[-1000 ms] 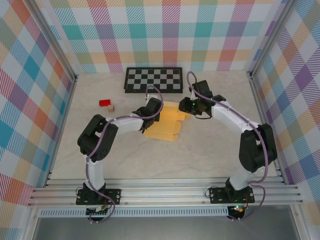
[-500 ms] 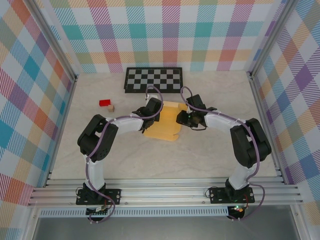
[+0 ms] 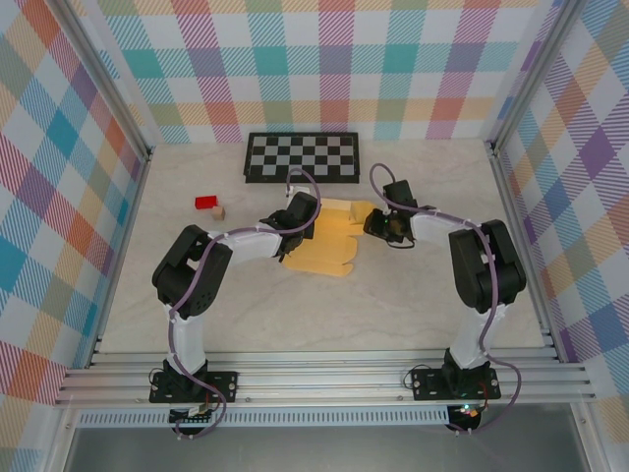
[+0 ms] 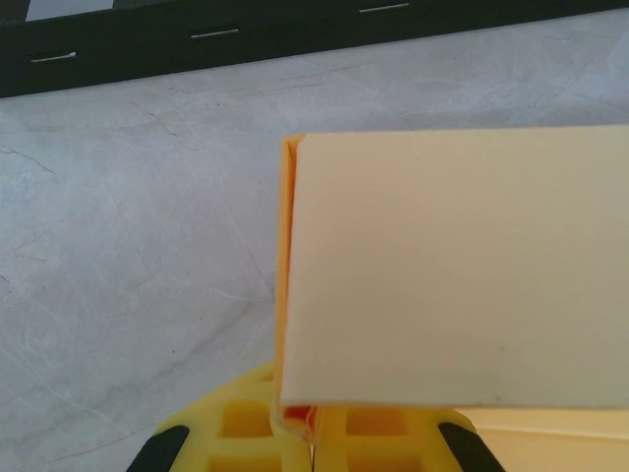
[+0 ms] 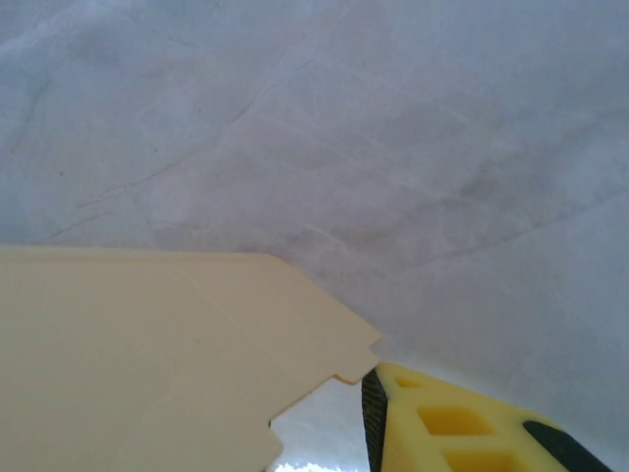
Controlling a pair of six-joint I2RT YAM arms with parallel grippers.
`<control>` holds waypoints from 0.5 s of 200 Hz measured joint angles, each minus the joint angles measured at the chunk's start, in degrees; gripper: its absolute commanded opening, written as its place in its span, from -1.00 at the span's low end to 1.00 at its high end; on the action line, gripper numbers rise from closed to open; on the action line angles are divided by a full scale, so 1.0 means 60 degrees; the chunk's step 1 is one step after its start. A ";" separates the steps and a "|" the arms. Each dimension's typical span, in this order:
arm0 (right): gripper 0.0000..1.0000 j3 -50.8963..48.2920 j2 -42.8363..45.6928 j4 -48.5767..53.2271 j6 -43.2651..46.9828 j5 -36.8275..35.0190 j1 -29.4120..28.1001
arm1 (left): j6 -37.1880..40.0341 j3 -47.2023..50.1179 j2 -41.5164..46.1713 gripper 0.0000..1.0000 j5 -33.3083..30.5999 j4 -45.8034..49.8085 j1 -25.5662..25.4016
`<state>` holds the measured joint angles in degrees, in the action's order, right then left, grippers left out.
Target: Fold the paper box
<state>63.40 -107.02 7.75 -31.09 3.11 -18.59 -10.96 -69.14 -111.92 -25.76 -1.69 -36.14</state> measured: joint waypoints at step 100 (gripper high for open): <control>-0.29 -0.0863 -0.0386 -0.2415 -0.1956 0.1628 0.0907 | 0.0000 -0.0004 0.0000 -1.00 0.0044 0.0011 0.0000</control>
<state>58.22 -109.34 -6.74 -42.83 12.88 -13.15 -10.96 -69.17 -111.92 -25.50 -1.63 -36.14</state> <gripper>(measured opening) 0.359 0.065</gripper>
